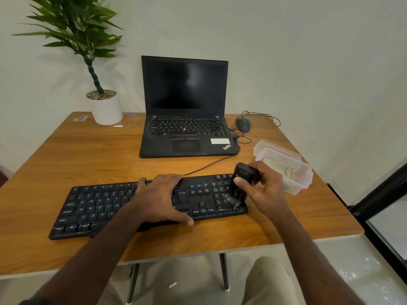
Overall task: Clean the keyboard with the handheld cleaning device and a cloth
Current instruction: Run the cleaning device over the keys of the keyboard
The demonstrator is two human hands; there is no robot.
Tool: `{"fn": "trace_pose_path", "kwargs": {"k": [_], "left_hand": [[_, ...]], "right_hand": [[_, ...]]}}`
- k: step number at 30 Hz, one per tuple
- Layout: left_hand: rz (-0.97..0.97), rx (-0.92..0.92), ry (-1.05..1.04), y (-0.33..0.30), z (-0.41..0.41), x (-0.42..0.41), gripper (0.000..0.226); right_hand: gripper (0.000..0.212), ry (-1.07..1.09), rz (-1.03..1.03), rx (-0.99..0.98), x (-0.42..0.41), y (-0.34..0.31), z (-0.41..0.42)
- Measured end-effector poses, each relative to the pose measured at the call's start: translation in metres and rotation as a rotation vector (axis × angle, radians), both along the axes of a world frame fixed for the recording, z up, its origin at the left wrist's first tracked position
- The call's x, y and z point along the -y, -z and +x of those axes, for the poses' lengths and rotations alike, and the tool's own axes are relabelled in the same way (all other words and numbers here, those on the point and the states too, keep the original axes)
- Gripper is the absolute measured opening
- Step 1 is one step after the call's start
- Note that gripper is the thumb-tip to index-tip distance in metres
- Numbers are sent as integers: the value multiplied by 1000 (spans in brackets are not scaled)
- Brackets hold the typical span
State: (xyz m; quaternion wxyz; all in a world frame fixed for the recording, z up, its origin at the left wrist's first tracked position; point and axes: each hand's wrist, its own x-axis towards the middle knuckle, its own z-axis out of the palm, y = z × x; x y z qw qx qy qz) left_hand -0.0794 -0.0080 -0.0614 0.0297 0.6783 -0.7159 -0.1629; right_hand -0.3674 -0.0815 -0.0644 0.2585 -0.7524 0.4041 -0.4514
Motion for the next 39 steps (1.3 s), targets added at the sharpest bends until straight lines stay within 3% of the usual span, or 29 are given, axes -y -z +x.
{"fn": "trace_pose_path", "kwargs": {"k": [6, 11, 21, 25, 31, 35, 39], "left_hand": [[-5, 9, 5, 0, -2, 1, 142], [-62, 47, 9, 5, 20, -13, 147], [-114, -135, -427, 12, 175, -106, 146], [-115, -190, -377, 23, 184, -126, 143], [-113, -169, -287, 32, 186, -136, 150], [-112, -142, -252, 33, 185, -138, 149], [-112, -150, -240, 36, 189, -136, 144]], "right_hand": [[23, 125, -68, 92, 0, -8, -3], [26, -13, -59, 156, -28, -6, 52], [28, -272, 173, 352, -66, 1, 154], [25, -301, 179, 371, -77, 10, 177], [34, -231, -48, 312, -75, 16, 168], [34, -217, 36, 321, -67, 13, 165], [28, -355, 168, 329, -82, 5, 195]]}}
